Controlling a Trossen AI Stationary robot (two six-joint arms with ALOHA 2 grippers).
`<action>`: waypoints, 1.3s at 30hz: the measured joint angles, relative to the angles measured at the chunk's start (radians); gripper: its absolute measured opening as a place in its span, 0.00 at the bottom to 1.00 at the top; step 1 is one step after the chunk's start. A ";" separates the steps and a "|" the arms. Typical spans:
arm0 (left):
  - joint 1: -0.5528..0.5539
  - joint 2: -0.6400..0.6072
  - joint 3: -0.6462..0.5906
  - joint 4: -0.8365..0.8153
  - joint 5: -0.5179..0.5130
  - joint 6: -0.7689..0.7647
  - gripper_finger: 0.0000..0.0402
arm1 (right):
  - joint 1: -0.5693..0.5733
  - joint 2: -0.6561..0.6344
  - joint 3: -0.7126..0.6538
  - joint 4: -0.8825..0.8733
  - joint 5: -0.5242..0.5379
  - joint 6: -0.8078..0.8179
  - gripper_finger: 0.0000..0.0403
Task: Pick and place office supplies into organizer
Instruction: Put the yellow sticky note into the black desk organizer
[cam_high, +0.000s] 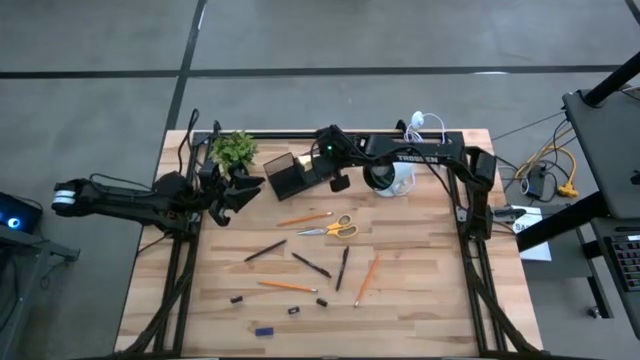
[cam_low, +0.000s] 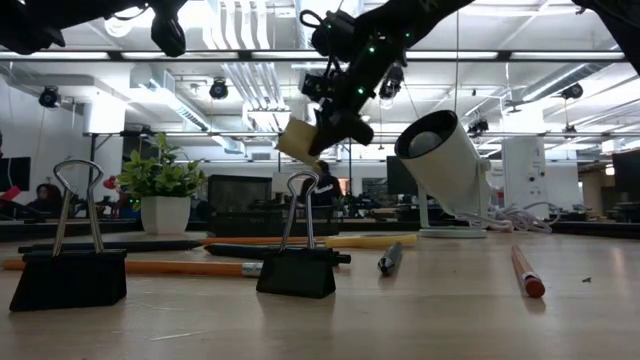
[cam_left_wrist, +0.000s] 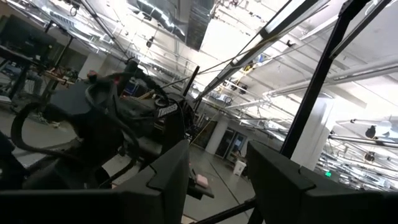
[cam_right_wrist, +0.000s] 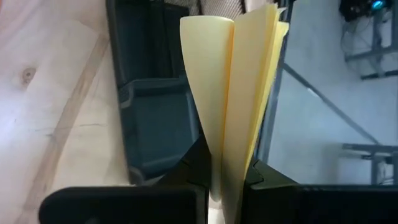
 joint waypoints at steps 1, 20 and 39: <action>0.000 0.000 0.000 0.000 0.000 0.000 0.36 | -0.001 0.000 0.008 -0.001 0.000 -0.007 0.03; 0.000 0.001 -0.001 0.001 0.000 0.000 0.36 | -0.022 0.172 0.230 -0.154 0.036 -0.093 0.03; 0.000 0.001 -0.001 0.001 0.000 -0.001 0.36 | -0.053 0.207 0.210 -0.178 0.010 -0.130 0.03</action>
